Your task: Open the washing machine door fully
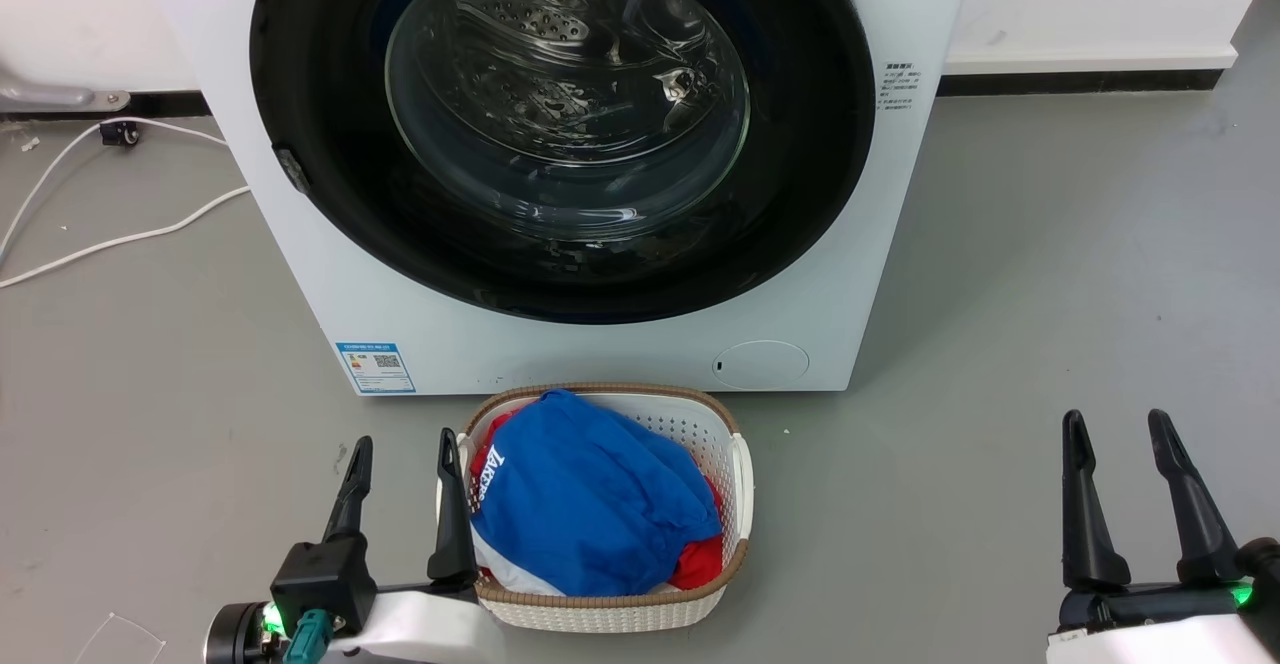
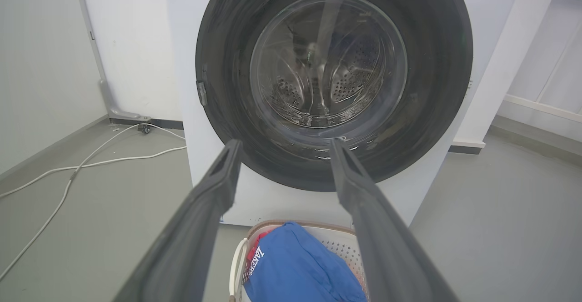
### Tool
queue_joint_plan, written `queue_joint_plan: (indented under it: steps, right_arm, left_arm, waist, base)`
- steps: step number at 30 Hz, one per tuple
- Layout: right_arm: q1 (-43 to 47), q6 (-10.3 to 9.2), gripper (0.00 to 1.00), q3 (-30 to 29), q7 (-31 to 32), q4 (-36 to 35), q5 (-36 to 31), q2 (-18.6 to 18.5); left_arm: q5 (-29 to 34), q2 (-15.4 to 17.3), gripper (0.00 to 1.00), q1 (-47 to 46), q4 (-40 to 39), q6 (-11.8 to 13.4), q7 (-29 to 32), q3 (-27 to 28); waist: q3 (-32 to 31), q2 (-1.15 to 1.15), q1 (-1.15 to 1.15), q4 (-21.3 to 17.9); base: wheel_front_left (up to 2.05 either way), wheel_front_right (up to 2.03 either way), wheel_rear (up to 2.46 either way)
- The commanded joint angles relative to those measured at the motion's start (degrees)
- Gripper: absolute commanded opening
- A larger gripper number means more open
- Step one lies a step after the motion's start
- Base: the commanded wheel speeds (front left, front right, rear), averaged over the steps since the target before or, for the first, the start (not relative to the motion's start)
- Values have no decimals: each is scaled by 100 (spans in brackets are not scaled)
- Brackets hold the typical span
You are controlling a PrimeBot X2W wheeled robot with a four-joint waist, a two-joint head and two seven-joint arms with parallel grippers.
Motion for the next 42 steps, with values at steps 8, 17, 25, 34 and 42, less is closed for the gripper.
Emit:
queue_joint_plan:
  steps: [8, 17, 25, 34, 42]
  right_arm:
    - [107, 13, 100, 17, -125, -87, -403, -4]
    - [176, 8, 100, 26, -187, -104, -546, -4]
    - [180, 8, 100, 12, -187, -24, -352, -4]
    - [168, 7, 100, 31, -187, 45, -350, -3]
    - [164, 8, 24, 53, -187, 104, -298, -3]
  left_arm:
    - [347, -38, 100, 83, 2, -13, -121, 43]
    - [540, -56, 100, 111, 12, -11, -199, 72]
    - [384, -59, 100, 128, 34, 31, -187, 69]
    - [419, -60, 100, 126, 47, 80, -187, 80]
    - [408, -59, 100, 135, 51, 85, -187, 101]
  waist:
    - [-8, 0, 0, 11]
    - [-3, 0, 0, 26]
    - [-10, 0, 0, 36]
    - [3, 0, 0, 31]
    - [1, 0, 0, 24]
  base:
    - [0, 0, 0]
    - [0, 0, 0]
    - [0, 0, 0]
    - [0, 0, 0]
    - [0, 0, 0]
